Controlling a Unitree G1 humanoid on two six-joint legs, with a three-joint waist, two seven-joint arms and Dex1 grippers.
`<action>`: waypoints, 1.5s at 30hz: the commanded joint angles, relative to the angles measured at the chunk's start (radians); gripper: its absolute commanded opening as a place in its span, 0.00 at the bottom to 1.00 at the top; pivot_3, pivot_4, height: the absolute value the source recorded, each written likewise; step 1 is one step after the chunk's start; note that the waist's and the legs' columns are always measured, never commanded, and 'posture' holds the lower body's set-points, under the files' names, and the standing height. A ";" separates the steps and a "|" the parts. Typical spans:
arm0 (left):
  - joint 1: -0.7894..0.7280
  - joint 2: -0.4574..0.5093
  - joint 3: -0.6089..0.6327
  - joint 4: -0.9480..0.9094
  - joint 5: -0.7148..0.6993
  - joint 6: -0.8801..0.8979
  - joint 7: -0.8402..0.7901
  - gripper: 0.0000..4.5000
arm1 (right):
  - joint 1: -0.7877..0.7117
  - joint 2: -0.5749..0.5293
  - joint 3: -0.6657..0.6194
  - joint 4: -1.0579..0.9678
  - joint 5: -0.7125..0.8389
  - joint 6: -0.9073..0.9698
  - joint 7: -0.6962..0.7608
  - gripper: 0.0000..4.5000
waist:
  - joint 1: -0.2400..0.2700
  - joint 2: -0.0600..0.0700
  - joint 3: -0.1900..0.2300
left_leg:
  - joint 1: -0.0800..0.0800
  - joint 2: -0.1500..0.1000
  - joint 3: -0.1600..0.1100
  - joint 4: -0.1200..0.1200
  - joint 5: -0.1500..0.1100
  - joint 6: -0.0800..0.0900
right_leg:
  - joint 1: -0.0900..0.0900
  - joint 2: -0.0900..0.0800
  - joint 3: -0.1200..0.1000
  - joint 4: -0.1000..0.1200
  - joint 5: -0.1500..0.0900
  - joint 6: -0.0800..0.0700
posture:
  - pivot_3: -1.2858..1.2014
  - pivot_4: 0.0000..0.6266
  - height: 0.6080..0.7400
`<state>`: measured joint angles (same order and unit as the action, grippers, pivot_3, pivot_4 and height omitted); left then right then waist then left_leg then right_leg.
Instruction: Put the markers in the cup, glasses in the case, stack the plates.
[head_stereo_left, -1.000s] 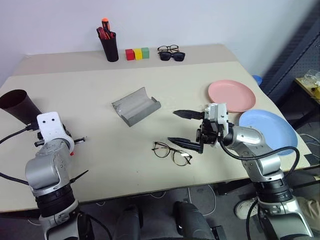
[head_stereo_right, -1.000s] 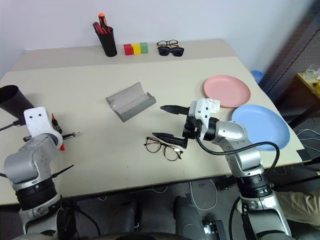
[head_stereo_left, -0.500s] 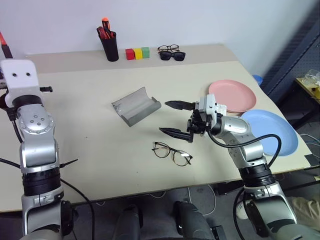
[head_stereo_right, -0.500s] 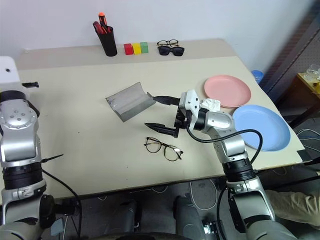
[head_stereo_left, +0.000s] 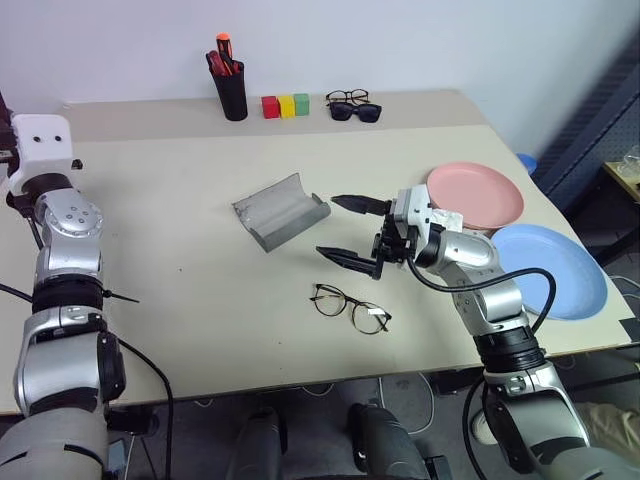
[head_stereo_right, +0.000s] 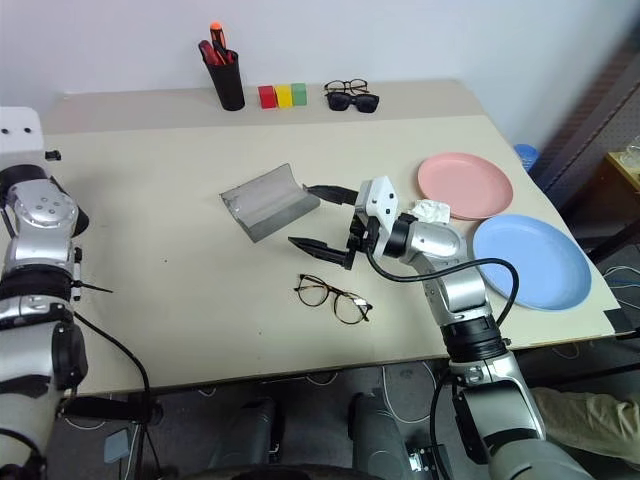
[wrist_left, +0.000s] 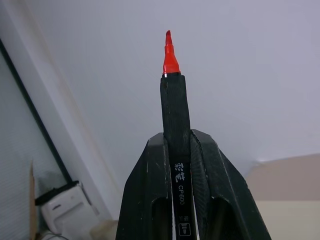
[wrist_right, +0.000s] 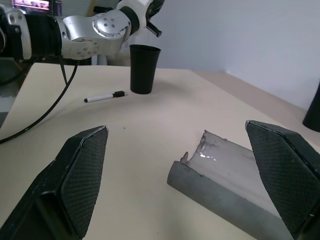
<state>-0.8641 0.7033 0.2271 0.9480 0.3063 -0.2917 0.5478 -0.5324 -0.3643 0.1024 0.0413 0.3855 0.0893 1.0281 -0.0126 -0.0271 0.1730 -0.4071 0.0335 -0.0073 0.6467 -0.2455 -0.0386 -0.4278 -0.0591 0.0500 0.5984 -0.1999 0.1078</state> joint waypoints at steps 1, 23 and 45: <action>-0.033 0.035 -0.017 0.070 0.011 -0.048 0.055 0.01 | 0.007 -0.005 -0.021 -0.053 0.005 -0.004 -0.021 1.00 | 0.000 0.000 0.000 | 0.000 0.000 0.000 0.000 0.000 0.000 | 0.000 0.000 0.000 0.000 0.000 0.000 | 0.52 0.24 1.00; -0.145 0.032 -0.072 0.285 0.001 -0.070 0.131 0.01 | 0.051 -0.016 -0.029 -0.110 0.017 0.032 -0.069 1.00 | 0.000 0.000 0.000 | 0.000 0.000 0.000 0.000 0.001 -0.002 | 0.000 0.000 0.000 0.001 0.001 0.001 | 0.52 0.24 1.00; -0.157 0.059 -0.218 0.333 0.079 -0.140 0.154 0.01 | 0.107 -0.029 -0.046 -0.186 0.028 0.078 -0.124 1.00 | 0.000 0.000 0.000 | 0.000 0.000 0.000 0.000 0.001 -0.002 | 0.000 0.000 0.000 0.001 0.001 0.001 | 0.52 0.24 1.00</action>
<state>-1.0133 0.7362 0.0057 1.2922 0.3921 -0.4217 0.6963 -0.4206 -0.3813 0.0789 -0.0862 0.3968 0.1696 0.9076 -0.0127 -0.0273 0.1729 -0.4070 0.0336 -0.0069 0.6470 -0.2445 -0.0404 -0.4281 -0.0590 0.0496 0.5992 -0.1994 0.1087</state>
